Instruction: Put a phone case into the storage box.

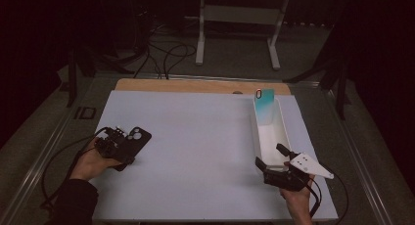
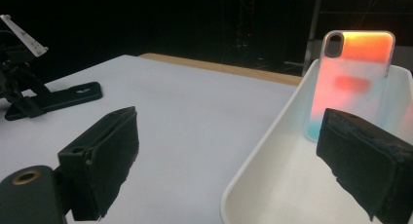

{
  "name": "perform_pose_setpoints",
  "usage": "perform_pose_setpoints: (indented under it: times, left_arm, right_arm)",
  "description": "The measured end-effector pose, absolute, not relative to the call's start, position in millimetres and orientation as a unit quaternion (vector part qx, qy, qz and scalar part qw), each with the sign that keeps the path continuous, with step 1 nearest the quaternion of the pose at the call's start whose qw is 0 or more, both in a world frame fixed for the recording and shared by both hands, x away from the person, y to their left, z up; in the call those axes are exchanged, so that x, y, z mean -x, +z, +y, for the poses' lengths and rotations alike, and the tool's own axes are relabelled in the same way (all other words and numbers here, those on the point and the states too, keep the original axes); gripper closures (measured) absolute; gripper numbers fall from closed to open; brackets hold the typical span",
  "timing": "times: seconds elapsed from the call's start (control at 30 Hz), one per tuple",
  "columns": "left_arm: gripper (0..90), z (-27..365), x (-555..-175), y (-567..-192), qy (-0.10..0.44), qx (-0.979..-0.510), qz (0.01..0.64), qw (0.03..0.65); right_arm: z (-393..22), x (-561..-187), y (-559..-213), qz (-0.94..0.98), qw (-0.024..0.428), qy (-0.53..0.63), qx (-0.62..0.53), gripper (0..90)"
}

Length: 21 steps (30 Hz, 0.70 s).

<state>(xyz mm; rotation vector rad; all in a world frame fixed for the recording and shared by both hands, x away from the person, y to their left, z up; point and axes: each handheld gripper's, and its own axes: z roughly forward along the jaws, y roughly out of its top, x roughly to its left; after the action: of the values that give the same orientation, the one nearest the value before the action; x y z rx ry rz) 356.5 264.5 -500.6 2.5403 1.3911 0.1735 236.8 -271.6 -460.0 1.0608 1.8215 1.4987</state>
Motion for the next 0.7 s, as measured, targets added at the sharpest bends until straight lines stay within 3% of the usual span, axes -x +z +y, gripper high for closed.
perform_pose_setpoints:
  times: [0.37,0.7]
  left_arm:
    - [15.5,266.2,-353.8,-499.3,0.067,-0.861,0.485,0.139]
    - [15.7,256.1,-351.2,-487.3,0.114,-0.854,0.483,0.158]
  right_arm:
    - [-272.5,-237.8,-460.2,0.676,0.272,0.558,-0.397,8.4]
    - [-272.2,-239.7,-459.9,0.678,0.268,0.555,-0.401,8.4]
